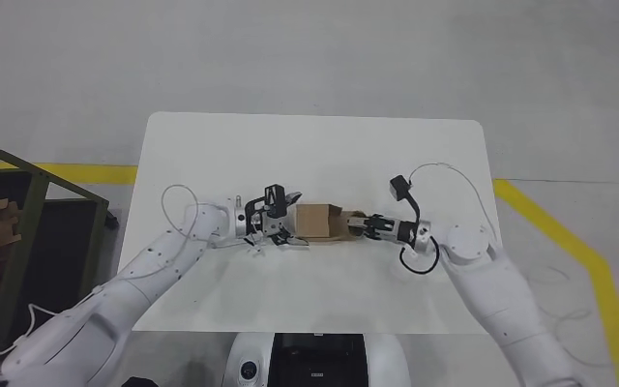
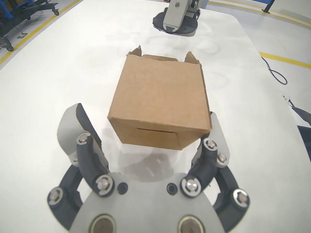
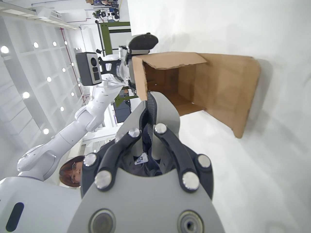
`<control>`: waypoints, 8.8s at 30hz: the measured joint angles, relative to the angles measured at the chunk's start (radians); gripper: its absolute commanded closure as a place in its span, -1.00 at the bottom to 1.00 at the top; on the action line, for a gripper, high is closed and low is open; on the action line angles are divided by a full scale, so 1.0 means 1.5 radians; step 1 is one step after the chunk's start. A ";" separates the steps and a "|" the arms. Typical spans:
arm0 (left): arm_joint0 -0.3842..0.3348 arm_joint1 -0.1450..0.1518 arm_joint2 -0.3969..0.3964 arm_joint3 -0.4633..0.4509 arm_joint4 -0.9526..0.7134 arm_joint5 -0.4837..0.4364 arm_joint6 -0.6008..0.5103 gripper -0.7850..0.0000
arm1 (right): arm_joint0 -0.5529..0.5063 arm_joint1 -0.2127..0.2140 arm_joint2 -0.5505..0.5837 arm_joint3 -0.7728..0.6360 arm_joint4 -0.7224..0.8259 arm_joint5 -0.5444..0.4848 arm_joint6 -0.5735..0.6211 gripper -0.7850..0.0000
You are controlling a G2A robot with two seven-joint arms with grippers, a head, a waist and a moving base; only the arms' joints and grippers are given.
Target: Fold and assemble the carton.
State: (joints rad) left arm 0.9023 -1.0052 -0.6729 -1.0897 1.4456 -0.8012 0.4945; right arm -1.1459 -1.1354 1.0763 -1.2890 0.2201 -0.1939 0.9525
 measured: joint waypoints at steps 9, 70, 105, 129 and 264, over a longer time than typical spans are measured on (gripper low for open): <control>-0.015 -0.017 0.013 0.024 0.010 -0.006 0.000 -1.00 | -0.045 0.014 0.022 -0.044 -0.046 0.049 0.000 1.00; -0.020 -0.040 -0.015 0.053 0.064 -0.054 0.008 -1.00 | 0.107 -0.051 -0.098 0.192 0.054 -0.086 0.034 1.00; -0.008 -0.040 -0.041 0.052 0.074 -0.062 0.012 -1.00 | 0.103 -0.048 -0.079 0.188 0.020 -0.101 -0.006 1.00; -0.005 -0.044 -0.044 0.051 0.082 -0.066 0.016 -1.00 | 0.146 -0.080 -0.143 0.212 0.033 -0.101 0.025 1.00; 0.023 -0.036 -0.089 0.035 0.110 -0.073 0.027 -1.00 | -0.096 -0.003 0.076 -0.126 -0.205 0.132 -0.026 0.88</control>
State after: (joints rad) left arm 0.9363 -1.0589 -0.8069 -1.0375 1.6099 -0.9100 0.5357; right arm -1.2898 -1.1401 1.1896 -1.4784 -0.0880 0.0047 0.9129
